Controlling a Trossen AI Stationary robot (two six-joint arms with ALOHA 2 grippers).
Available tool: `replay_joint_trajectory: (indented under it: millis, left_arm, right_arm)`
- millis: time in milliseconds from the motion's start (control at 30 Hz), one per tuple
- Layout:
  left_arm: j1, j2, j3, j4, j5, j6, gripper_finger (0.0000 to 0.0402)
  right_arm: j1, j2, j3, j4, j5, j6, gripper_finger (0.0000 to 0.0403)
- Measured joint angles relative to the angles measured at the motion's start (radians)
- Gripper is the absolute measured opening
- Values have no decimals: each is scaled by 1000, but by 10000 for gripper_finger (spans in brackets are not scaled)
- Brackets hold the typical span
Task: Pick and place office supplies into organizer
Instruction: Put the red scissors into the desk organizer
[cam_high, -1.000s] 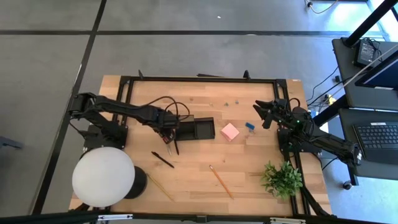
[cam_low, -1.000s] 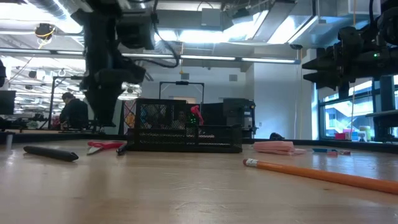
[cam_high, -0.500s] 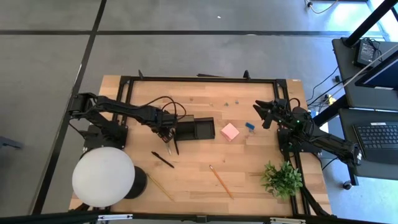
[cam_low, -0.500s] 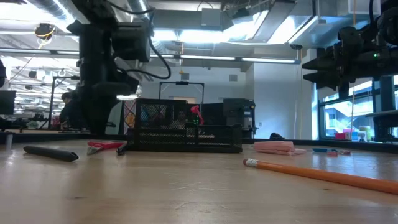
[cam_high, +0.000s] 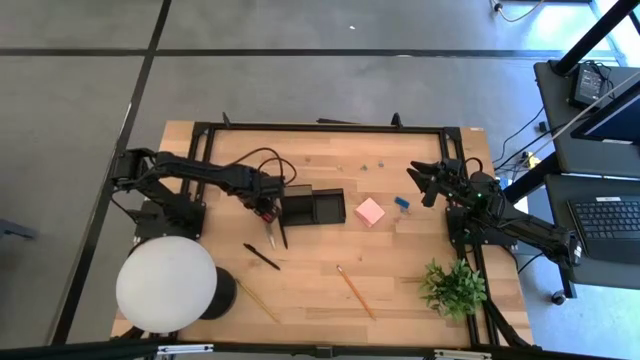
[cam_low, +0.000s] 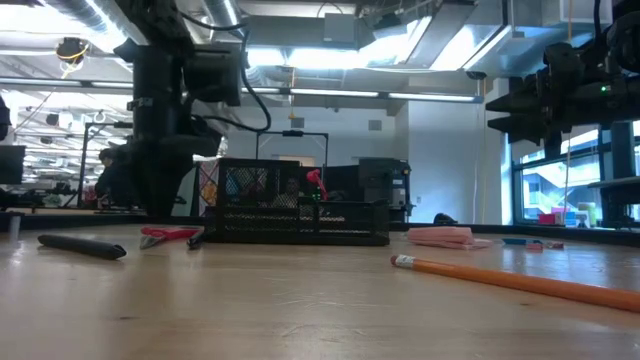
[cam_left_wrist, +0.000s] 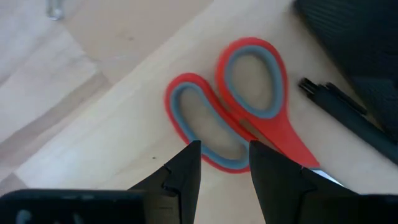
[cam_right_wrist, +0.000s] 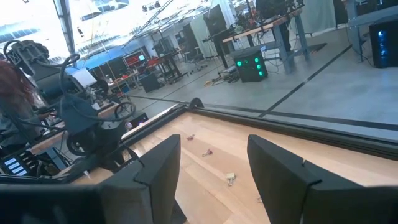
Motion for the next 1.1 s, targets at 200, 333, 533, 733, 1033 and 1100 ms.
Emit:
replay_joint_trajectory:
  millis: [200,333,533,733,1033,1100]
  left_arm:
    - [27,5,0,-38,-13,-23,129]
    - [26,25,0,-27,-13,-26,129]
    - [29,76,0,-23,-12,-41,129]
    - [30,125,4,-22,-5,-43,129]
    - [33,125,2,-18,-1,-20,116]
    - [37,125,2,-16,5,-18,104]
  right_arm:
    - [0,0,0,0,3,-23,190]
    - [0,0,0,2,14,-30,190]
    - [0,0,0,2,15,-44,190]
    - [0,0,0,3,16,-45,191]
    - [0,0,0,3,16,-45,191]
    - [0,0,0,3,16,-45,191]
